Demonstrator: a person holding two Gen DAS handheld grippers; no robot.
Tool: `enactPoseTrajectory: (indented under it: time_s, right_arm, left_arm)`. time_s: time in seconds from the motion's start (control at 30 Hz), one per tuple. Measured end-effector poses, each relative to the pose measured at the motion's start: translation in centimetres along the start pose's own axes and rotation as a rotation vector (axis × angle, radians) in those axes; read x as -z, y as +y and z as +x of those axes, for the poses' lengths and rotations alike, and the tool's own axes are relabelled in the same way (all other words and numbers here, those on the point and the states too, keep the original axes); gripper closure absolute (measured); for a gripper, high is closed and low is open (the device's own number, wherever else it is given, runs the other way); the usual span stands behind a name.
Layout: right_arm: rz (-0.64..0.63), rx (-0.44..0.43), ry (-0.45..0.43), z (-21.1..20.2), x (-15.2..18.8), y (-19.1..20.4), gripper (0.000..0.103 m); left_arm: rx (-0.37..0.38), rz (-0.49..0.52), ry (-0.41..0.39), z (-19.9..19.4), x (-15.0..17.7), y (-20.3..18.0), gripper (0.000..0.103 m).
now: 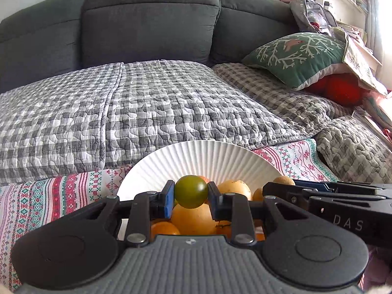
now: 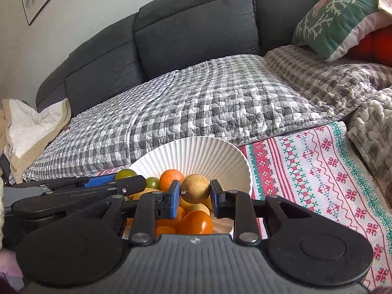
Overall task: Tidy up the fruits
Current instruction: 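Put the green tomato in the plate with left tool while right adds the brown fruit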
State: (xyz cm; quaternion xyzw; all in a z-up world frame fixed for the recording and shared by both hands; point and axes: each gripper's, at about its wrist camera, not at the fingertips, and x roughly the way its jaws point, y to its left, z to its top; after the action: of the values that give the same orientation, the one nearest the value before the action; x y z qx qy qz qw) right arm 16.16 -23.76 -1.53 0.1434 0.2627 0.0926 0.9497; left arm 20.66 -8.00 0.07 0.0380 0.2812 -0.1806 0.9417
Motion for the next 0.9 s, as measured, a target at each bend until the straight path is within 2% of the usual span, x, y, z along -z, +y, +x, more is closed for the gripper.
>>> enactPoseTrajectory:
  time_s: [0.33,0.9]
  right_arm:
    - [-0.046,0.043,0.010,2.1,-1.4,-0.9,0.079]
    - [0.021,0.057,0.017,3.6,-0.4,-1.5,0.079]
  left_arm:
    - [0.001,-0.007,0.041,4.6,-1.5,0.1,0.085]
    - [-0.001,0.025,0.062,6.8,-1.8,0.3,0.084]
